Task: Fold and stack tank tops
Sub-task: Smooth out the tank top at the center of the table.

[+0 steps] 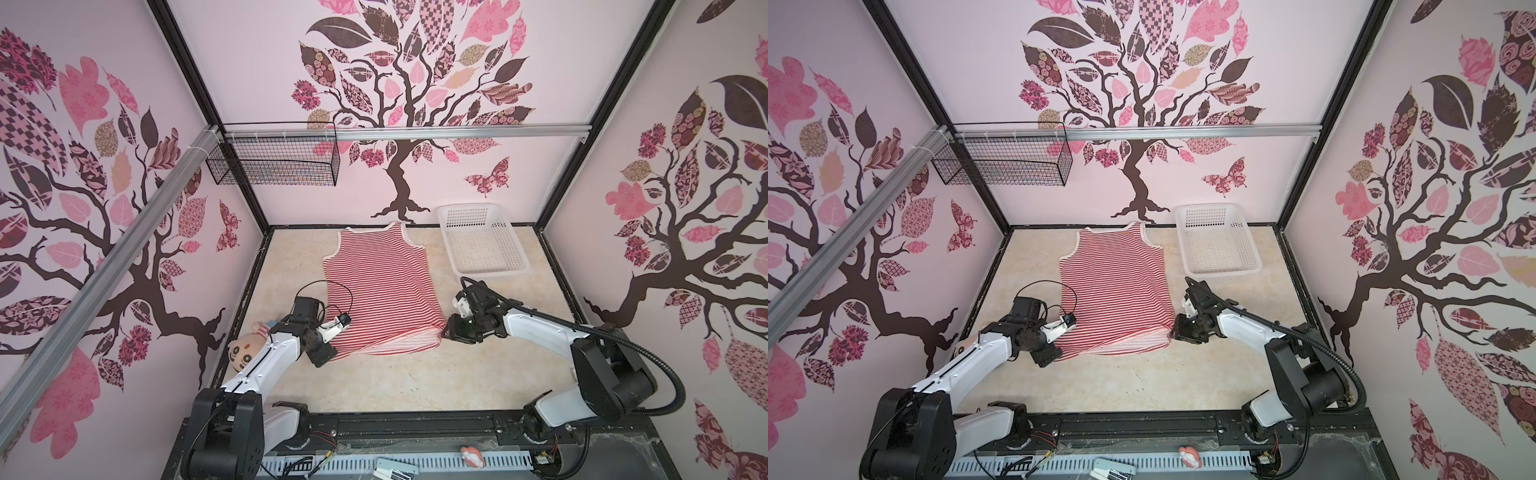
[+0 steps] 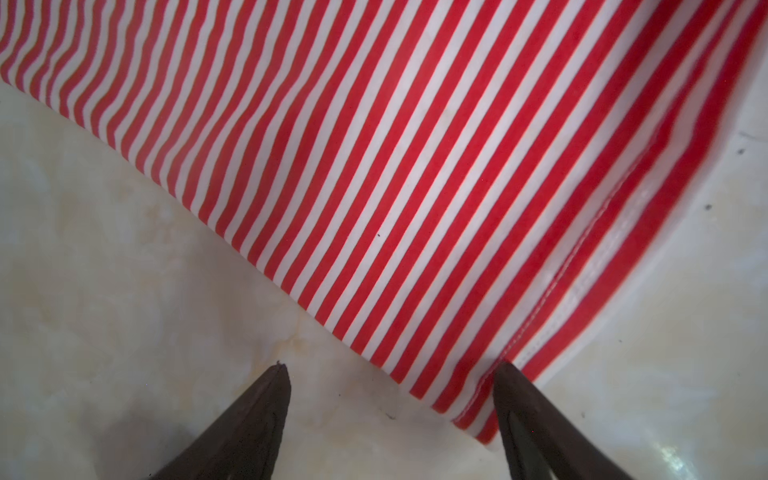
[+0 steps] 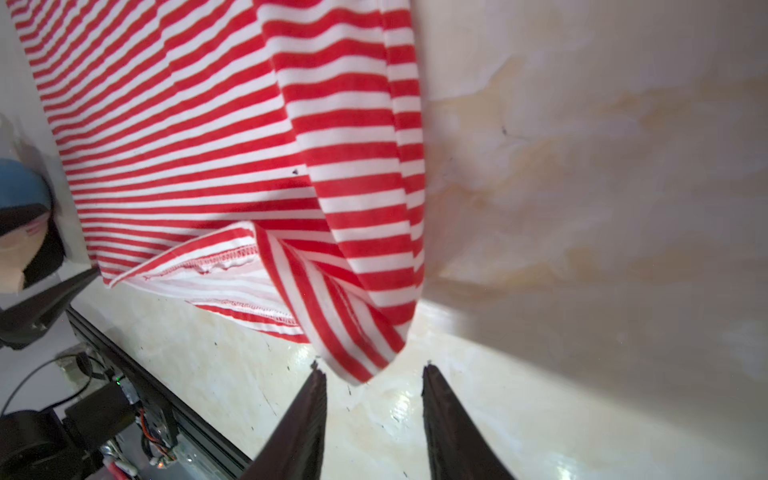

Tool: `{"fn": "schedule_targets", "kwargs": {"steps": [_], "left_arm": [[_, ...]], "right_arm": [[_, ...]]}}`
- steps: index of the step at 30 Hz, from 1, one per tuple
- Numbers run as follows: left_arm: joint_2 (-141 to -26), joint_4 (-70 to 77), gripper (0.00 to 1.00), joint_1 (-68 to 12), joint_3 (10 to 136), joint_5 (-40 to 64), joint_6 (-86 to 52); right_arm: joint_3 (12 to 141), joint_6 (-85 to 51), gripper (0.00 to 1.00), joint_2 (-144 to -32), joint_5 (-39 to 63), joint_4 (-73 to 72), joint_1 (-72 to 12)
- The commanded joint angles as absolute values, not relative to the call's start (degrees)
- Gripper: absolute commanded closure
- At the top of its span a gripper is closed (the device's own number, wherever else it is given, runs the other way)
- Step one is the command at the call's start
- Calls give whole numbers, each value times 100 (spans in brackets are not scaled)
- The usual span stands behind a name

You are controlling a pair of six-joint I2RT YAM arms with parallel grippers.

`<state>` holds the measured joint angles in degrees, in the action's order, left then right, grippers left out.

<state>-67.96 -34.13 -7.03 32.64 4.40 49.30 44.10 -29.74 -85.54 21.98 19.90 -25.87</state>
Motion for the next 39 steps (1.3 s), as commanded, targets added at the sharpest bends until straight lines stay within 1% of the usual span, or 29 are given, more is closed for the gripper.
{"fn": "schedule_targets", "kwargs": {"steps": [1, 4, 6, 12, 14, 15, 18, 23, 25, 26, 29, 31, 33, 37, 39], "left_arm": [[-6888, -3239, 19, -720, 3169, 337, 4849], [-6926, -3202, 19, -720, 3140, 284, 4826], [-6926, -3212, 19, -720, 3116, 286, 4825], [-6838, -3234, 19, -721, 3097, 273, 4805], [-6835, -3239, 19, -712, 3085, 272, 4820], [-6837, -3227, 19, -714, 3069, 264, 4825], [-6862, -3217, 19, -716, 3046, 272, 4838], [-7002, -3105, 19, -712, 3004, 135, 4938], [-7069, -3130, 20, -712, 3045, 152, 4939], [-7084, -3171, 20, -708, 3070, 200, 4924], [-7084, -3314, 20, -712, 3166, 310, 4898], [-7054, -3477, 21, -711, 3259, 380, 4882], [-6970, -3655, 22, -701, 3309, 342, 4939], [-6686, -3798, 23, -605, 3260, 124, 5194], [-6499, -3952, 23, -484, 3344, 243, 5198]], "right_arm": [[4734, -2936, 60, -8670, 1951, 1991, -2608], [4781, -2977, 62, -8719, 1875, 1950, -2611], [4797, -3004, 65, -8743, 1802, 1914, -2611], [4902, -2853, 88, -8795, 1557, 2193, -2614], [4889, -2808, 99, -8701, 1510, 2314, -2610], [4874, -2795, 100, -8632, 1516, 2364, -2614], [4852, -2776, 100, -8286, 1555, 2568, -2611], [4963, -2657, 100, -7592, 1268, 3199, -2612], [4946, -2632, 100, -7441, 1348, 3336, -2610], [4899, -2635, 97, -7410, 1474, 3357, -2613], [4567, -2624, 92, -7469, 1634, 3221, -2616], [4378, -2598, 78, -7621, 1478, 3220, -2615], [4272, -2608, 69, -7674, 1289, 3253, -2610], [4316, -2771, 64, -7327, 821, 3313, -2611], [4368, -2803, 63, -7229, 930, 3190, -2612]]}}
